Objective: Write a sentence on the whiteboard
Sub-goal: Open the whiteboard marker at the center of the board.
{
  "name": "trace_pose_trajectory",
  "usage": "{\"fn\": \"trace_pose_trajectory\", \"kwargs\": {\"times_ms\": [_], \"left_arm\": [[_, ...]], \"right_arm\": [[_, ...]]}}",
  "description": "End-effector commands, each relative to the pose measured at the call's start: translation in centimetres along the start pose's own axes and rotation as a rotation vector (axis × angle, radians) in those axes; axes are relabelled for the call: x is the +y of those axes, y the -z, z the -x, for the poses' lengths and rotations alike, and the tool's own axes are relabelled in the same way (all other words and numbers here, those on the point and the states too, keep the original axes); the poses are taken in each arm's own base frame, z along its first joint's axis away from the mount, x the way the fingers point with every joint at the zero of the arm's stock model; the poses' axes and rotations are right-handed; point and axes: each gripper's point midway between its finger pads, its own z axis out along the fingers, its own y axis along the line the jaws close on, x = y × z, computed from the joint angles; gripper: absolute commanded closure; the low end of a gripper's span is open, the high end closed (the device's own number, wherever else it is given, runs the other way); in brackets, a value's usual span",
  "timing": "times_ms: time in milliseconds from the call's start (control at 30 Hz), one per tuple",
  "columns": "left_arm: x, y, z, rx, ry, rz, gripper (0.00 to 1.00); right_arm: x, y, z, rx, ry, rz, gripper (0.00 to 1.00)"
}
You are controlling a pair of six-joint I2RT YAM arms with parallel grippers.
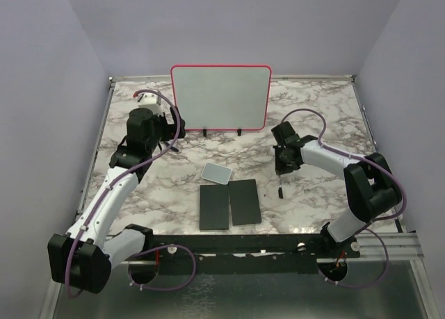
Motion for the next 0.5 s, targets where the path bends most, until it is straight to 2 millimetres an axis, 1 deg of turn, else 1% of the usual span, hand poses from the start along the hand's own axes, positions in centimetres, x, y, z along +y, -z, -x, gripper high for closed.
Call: {"fn": "trace_pose_trajectory", "kwargs": {"times_ms": [0,133,233,300,333,400,433,467], "left_arm": [[-3.9,0.2,-1.4,0.034,-0.049,-0.132,0.01],[-7.9,0.9,-2.7,0.065,-0.06,-0.234,0.01],[-11.0,1.6,-4.3,0.082,-0.005,-0.319,0.01],[-13.9,2.6,-5.5,0.103,0.061,-0.424,0.01],[-16.0,3.5,-6.0,0.108,0.096,-0.497,0.01],[-19.2,5.0,-6.7,0.113,0.166,-0.604,0.01],[-21.1,6.0,-6.7,0.101,0.2,-0.67,0.01],[-22.5,6.8,-7.0,0.105,0.232,-0.719,0.01]], "right_arm": [[0.5,0.8,1.2,-0.074,-0.022,0.02,1.0],[1.0,2.9,2.8,-0.175,-0.047,0.075,1.0],[1.5,4.9,4.1,-0.261,-0.061,0.125,1.0],[2.1,6.7,5.1,-0.322,-0.078,0.175,1.0],[2.5,7.8,5.7,-0.356,-0.088,0.21,1.0],[3.7,10.2,6.8,-0.426,-0.109,0.302,1.0],[4.4,11.5,7.4,-0.46,-0.122,0.354,1.0],[4.9,12.7,7.9,-0.49,-0.139,0.397,1.0]]}}
